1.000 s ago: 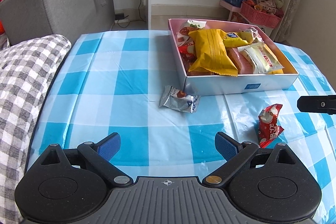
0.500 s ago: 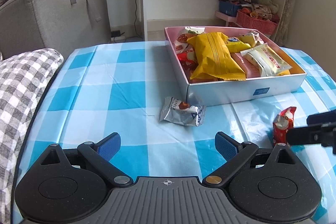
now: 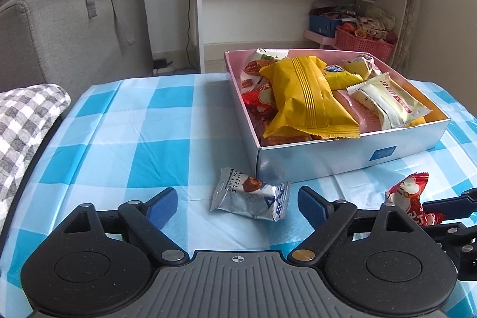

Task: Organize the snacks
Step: 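Grasp red candy pack with right tool while left tool grasps silver truffle wrapper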

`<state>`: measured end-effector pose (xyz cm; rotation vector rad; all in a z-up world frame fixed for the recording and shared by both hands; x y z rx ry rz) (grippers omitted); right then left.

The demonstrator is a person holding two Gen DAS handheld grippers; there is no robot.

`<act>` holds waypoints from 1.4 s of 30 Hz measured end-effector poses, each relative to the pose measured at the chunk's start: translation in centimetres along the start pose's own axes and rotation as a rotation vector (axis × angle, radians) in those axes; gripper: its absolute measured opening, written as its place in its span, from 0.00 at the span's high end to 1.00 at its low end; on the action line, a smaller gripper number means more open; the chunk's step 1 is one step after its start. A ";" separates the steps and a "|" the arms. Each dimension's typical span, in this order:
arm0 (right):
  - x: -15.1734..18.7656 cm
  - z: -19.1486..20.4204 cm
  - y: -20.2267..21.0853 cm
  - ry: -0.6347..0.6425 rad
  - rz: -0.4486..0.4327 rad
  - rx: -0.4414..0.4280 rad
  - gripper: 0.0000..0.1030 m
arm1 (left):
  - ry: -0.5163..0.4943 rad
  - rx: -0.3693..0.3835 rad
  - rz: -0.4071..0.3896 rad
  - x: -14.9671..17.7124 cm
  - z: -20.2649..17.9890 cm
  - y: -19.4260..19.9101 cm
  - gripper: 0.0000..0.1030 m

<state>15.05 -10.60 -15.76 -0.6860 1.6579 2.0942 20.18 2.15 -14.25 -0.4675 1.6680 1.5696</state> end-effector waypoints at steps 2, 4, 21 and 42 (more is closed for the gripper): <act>0.0 0.2 -0.1 0.007 0.002 -0.001 0.65 | -0.004 0.002 0.015 0.2 -0.1 -0.2 0.39; -0.1 0.3 -0.2 0.010 0.004 -0.001 0.65 | -0.025 -0.014 0.022 0.4 -0.2 -0.2 0.46; -0.7 0.8 0.3 -0.001 0.004 -0.011 0.74 | 0.032 -0.024 0.066 0.7 1.3 0.7 1.00; -1.5 -0.9 1.2 -0.090 -0.007 -0.019 0.75 | 0.081 0.095 0.089 1.2 1.8 3.2 0.82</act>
Point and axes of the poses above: each gripper's, at about its wrist camera, not at the fingertips, and y roughly against the way its jaws point, z to its left, x to its underside, the point moved 9 cm from there along -y, roughly the way its jaws point, and after that the axes turned 6 degrees about -y, right-handed, at the moved point
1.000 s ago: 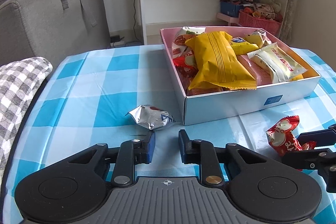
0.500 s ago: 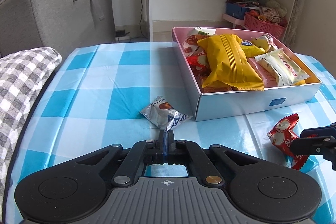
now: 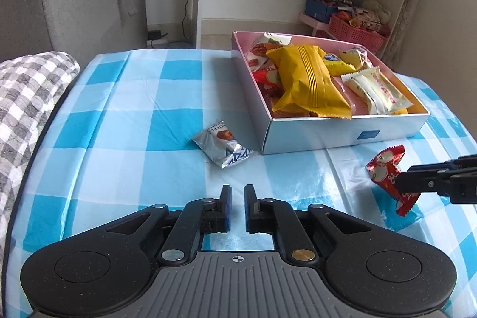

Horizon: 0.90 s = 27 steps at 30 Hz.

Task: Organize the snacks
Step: 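Grasp red candy pack with right tool while left tool grasps silver truffle wrapper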

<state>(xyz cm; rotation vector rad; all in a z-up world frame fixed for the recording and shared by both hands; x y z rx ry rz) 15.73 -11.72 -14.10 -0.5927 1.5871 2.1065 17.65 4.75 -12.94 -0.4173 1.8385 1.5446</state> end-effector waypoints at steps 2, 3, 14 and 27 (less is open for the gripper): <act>-0.1 0.0 -0.1 -0.008 0.001 -0.003 0.75 | 0.031 -0.006 -0.028 -0.7 0.1 0.3 0.67; -0.1 -0.1 -0.1 -0.010 0.000 -0.004 0.75 | 0.047 -0.017 -0.044 -1.2 0.2 0.4 0.63; -0.2 -0.4 -0.2 -0.021 0.004 -0.010 0.75 | 0.188 -0.140 -0.018 -2.5 1.8 -2.9 0.64; -0.3 -0.1 -0.2 -0.017 -0.001 -0.003 0.75 | 0.166 -0.228 0.019 -1.6 3.0 -2.7 1.00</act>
Point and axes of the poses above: each gripper's, at about its wrist camera, not at the fingertips, and y roughly against the way its jaws point, z to its left, x to its underside, the point moved 9 cm from there along -y, roughly the way its jaws point, and after that the axes turned 6 degrees about -y, right-handed, at the moved point
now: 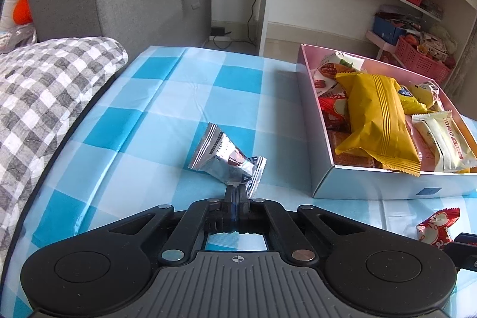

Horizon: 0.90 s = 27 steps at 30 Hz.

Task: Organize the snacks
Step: 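Grasp red candy pack with right tool while left tool grasps silver truffle wrapper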

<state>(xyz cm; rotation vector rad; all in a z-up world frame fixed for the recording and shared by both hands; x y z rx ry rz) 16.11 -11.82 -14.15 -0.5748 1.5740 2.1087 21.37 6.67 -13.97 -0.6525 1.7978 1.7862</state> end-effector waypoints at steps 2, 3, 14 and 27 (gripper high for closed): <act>-0.1 0.1 0.1 0.000 -0.003 -0.002 0.75 | 0.003 0.001 -0.003 0.0 0.3 0.2 1.00; -0.1 0.1 0.1 -0.001 -0.005 -0.002 0.75 | 0.004 0.003 -0.004 0.0 0.5 0.3 1.00; -0.3 0.4 0.0 -0.008 -0.004 -0.010 0.75 | -0.070 0.096 -0.040 -0.4 1.1 1.8 0.70; -0.1 3.9 -1.2 0.106 0.004 -0.013 0.75 | -0.192 0.032 -0.042 -1.6 1.0 -1.8 0.28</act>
Point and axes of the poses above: each gripper's, at about its wrist camera, not at the fingertips, and y roughly against the way its jaws point, z to its left, x to its underside, the point moved 9 cm from there along -y, roughly the way its jaws point, and after that the axes turned 6 degrees about -y, right-handed, at the moved point
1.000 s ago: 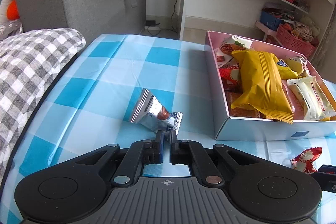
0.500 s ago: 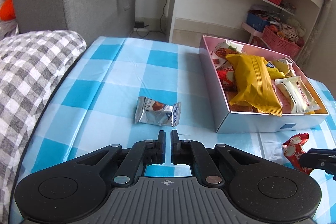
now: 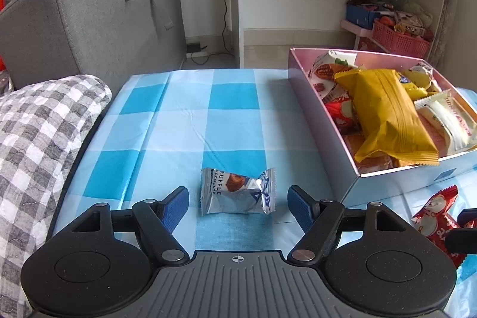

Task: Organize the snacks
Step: 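Grasp red candy pack with right tool while left tool grasps silver truffle wrapper, then lower both held snacks into the pink box and open both tools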

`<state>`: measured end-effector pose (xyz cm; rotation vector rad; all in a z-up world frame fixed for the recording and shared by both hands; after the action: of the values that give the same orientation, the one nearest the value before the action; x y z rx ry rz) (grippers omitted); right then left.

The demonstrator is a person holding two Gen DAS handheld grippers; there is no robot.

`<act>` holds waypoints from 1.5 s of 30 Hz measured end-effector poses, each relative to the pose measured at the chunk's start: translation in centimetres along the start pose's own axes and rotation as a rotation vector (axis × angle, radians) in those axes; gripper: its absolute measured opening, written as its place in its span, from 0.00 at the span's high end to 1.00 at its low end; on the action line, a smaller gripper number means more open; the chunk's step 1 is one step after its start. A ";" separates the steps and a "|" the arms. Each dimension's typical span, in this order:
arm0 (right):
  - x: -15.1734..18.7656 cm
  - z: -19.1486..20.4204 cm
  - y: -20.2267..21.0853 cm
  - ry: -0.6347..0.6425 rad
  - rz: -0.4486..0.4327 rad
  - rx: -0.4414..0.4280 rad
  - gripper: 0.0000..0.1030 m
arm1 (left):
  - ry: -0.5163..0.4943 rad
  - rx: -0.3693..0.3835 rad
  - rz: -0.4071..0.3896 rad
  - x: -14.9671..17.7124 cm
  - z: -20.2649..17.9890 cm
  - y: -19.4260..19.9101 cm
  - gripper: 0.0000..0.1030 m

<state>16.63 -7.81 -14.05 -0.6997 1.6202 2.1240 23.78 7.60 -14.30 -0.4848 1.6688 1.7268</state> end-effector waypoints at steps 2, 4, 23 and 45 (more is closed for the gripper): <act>0.1 0.7 -0.2 0.046 -0.002 0.009 0.75 | -0.007 -0.003 -0.002 0.2 0.1 -0.3 0.27; 0.3 1.2 -0.4 0.089 0.000 0.013 0.75 | -0.007 -0.005 -0.016 0.3 0.1 -0.3 0.28; 0.4 2.0 -0.4 0.121 0.006 0.005 0.75 | -0.022 -0.031 -0.071 0.1 0.0 1.3 0.67; -7.4 -6.7 3.9 -0.142 -0.193 0.088 0.75 | -0.097 0.152 -0.216 -8.5 -9.3 5.5 0.66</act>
<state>21.41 -15.31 -8.01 -0.6349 1.4975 1.9086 24.24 -3.02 -5.56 -0.4829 1.6010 1.4345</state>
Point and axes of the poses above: each gripper's, at about its wrist camera, not at the fingertips, and y roughly against the way its jaws point, z to its left, x to its underside, the point moved 9 cm from there along -y, roughly the way its jaws point, and after that the axes turned 6 degrees about -y, right-handed, at the moved point
